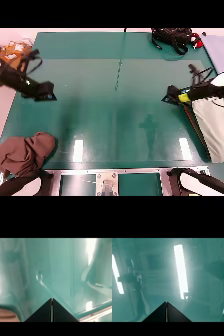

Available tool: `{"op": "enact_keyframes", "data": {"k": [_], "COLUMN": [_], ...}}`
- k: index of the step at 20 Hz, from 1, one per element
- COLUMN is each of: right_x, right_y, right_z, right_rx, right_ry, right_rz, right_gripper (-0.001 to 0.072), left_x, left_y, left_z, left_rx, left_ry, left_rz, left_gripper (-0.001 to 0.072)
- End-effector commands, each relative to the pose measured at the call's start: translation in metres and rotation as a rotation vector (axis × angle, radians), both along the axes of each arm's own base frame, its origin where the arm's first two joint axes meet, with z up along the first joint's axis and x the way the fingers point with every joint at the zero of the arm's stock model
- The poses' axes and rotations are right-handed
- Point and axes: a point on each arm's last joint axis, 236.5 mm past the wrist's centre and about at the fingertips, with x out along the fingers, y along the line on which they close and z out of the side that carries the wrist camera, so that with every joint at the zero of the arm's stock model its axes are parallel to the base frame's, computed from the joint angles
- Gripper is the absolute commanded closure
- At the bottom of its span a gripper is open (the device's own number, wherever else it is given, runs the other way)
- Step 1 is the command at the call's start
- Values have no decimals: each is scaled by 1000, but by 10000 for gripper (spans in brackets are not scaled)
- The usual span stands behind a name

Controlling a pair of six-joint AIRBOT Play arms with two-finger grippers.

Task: Fold the shirts.

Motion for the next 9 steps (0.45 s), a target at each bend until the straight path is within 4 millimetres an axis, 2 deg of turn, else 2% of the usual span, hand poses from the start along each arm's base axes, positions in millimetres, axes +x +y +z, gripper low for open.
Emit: {"op": "enact_keyframes", "data": {"k": [1, 9], "right_x": [-4, -5], "right_y": [35, 38], "right_z": [-13, -13], "right_rx": [-13, -13], "right_ry": [-36, -33], "right_rz": [105, 115], "right_gripper": [700, 700], "left_x": [-31, -23], "left_y": [1, 1], "left_z": [-27, -26], "left_rx": [15, 8], "left_ry": [60, 33], "left_rz": [20, 48], "left_gripper": [681, 681]}}
